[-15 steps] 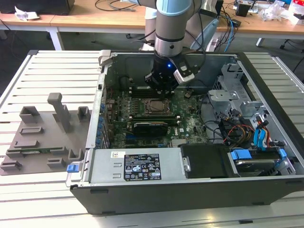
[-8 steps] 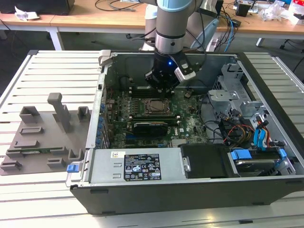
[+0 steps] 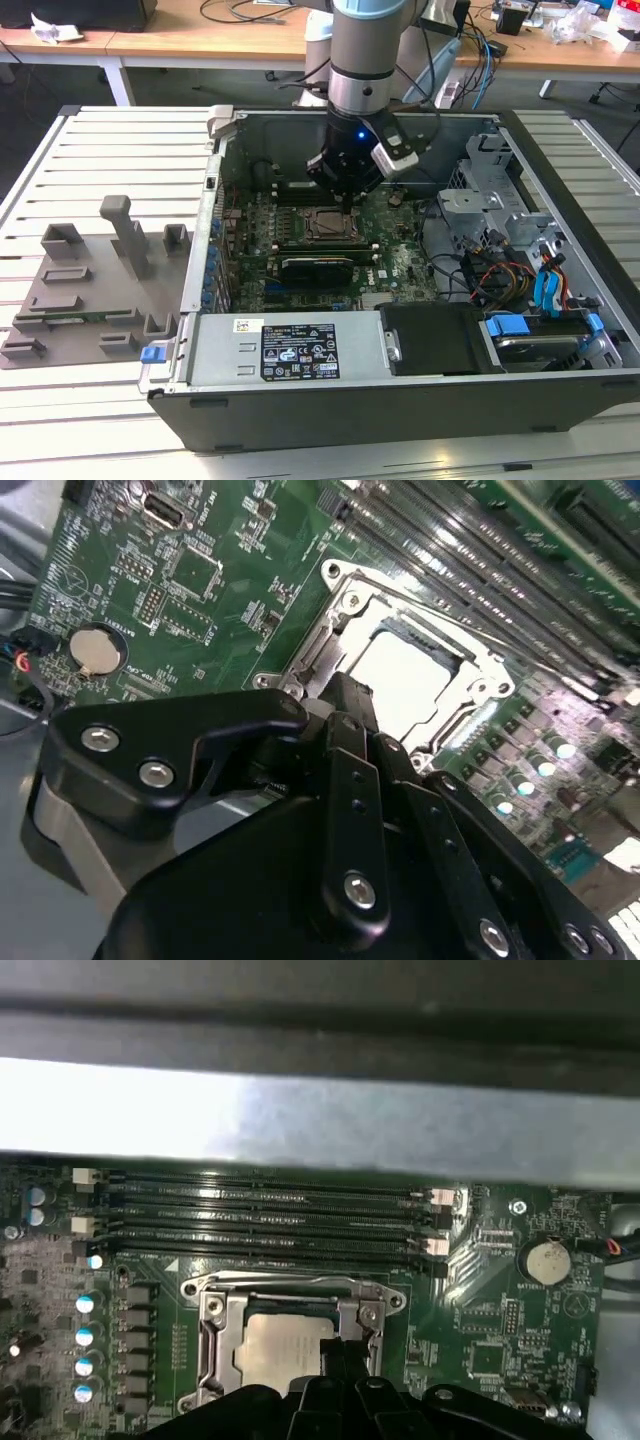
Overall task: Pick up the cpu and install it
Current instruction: 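Install the first cpu locking lever, then install the second cpu locking lever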
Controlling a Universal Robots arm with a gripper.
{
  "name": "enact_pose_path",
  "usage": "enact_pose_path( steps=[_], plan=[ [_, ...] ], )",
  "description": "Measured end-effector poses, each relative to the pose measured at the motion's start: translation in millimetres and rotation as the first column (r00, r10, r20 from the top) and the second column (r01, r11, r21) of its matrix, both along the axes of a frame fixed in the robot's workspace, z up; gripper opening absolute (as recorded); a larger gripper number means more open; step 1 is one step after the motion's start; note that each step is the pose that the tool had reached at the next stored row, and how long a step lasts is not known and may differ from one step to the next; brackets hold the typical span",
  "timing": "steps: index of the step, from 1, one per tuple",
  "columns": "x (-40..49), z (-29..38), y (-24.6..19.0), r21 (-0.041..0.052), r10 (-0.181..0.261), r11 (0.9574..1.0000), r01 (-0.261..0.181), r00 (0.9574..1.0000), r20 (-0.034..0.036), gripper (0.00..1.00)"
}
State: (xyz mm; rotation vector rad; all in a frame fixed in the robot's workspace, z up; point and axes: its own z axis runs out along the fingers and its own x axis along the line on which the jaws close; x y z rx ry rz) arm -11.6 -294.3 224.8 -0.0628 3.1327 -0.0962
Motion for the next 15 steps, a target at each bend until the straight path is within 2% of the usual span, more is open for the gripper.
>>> enact_pose_path(
  steps=[3, 15],
  plan=[
    [0.0, 7.0, -1.3, -0.0019, 0.000, 1.0000, 0.000, 1.0000, 0.0002, 0.11],
    [0.0, 7.4, -2.1, -0.0018, 0.000, 1.0000, 0.000, 1.0000, 0.0002, 0.11]
  ],
)
